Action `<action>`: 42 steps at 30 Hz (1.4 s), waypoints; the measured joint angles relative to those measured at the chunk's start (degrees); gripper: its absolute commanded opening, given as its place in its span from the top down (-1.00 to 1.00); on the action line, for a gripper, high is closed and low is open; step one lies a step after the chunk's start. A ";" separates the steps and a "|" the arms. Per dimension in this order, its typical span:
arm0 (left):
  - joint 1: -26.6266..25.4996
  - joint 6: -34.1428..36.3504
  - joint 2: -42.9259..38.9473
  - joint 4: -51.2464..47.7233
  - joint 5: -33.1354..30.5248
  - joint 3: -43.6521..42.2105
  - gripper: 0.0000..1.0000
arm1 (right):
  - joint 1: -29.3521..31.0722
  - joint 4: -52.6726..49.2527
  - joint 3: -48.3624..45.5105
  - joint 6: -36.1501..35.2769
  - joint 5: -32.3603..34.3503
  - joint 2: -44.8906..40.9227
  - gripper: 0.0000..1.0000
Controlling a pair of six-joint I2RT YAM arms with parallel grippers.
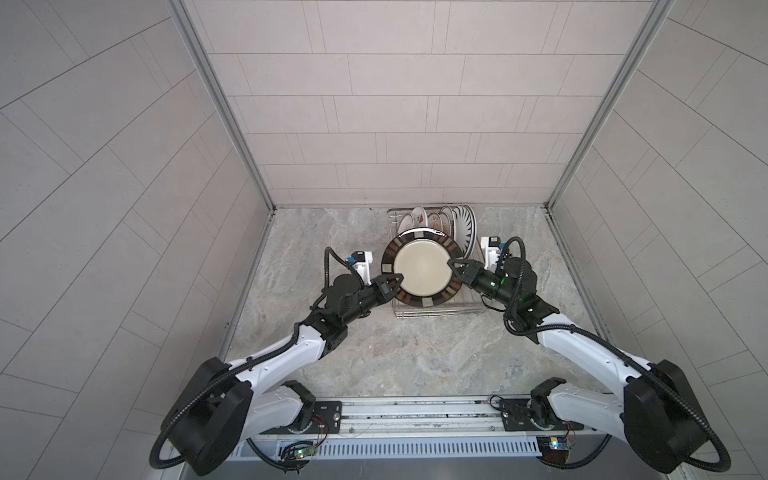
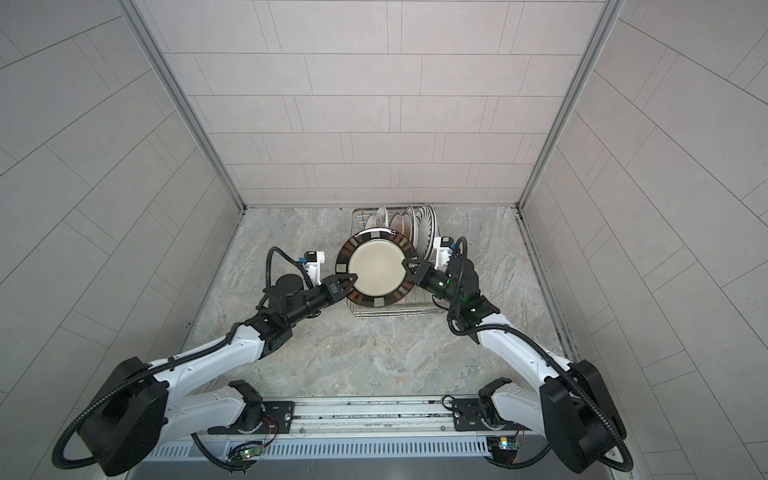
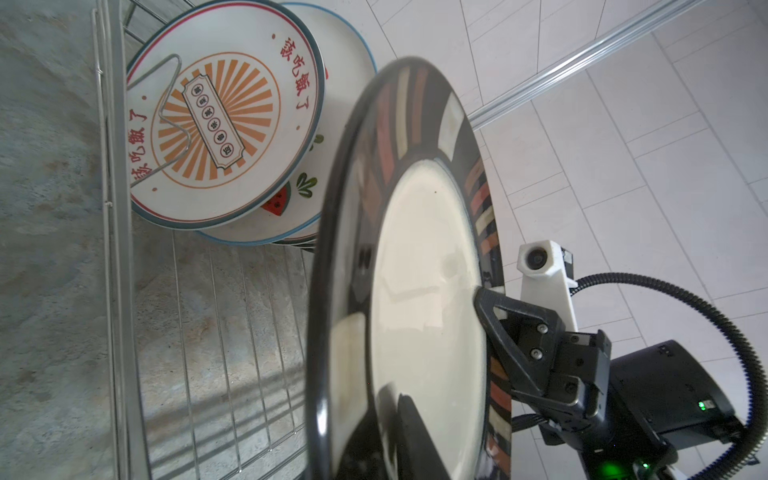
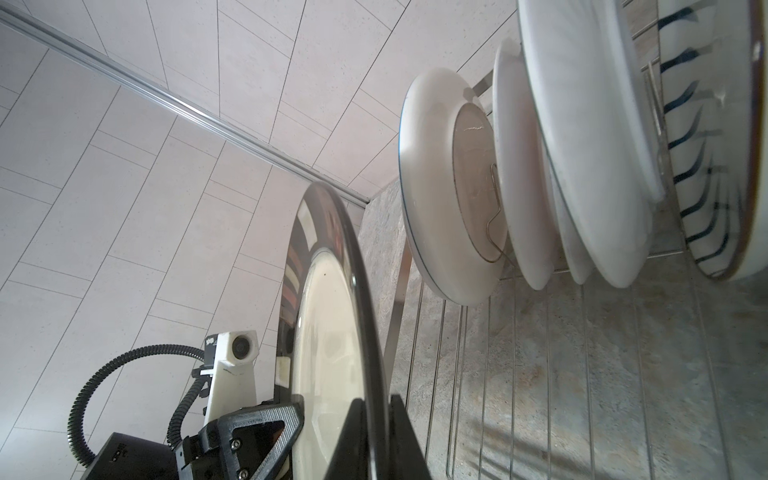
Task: Unload the plates from the dish rack
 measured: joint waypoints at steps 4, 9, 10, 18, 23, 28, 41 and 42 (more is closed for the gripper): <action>0.13 -3.26 1.11 3.45 -1.07 -1.38 0.70 | 1.75 0.07 -0.11 -1.14 2.71 0.00 1.00; 0.50 -6.01 2.05 4.85 -1.99 -1.51 0.86 | 2.40 0.66 0.46 -1.31 4.24 1.60 0.76; 0.57 -6.34 2.05 4.90 -2.25 -1.51 0.87 | 2.47 1.07 0.59 -1.31 4.33 2.08 0.66; 0.13 -5.57 2.03 4.74 -4.70 -1.95 0.97 | 4.24 -0.87 1.18 -3.26 4.92 4.83 0.28; -0.04 -6.16 1.99 4.87 -6.05 -2.69 1.00 | 4.85 -3.48 1.66 -4.96 4.63 4.74 -0.07; 0.22 -7.78 1.97 5.20 -6.69 -3.87 1.00 | 5.68 -7.15 2.86 -7.02 4.59 3.67 -0.51; 3.15 -9.11 -3.15 1.64 -8.74 -6.99 1.00 | 8.33 -16.52 7.28 -14.25 10.40 1.05 -0.99; 3.61 -9.16 -3.85 1.14 -8.83 -7.32 1.00 | 8.52 -17.11 7.28 -14.97 11.32 0.31 -0.98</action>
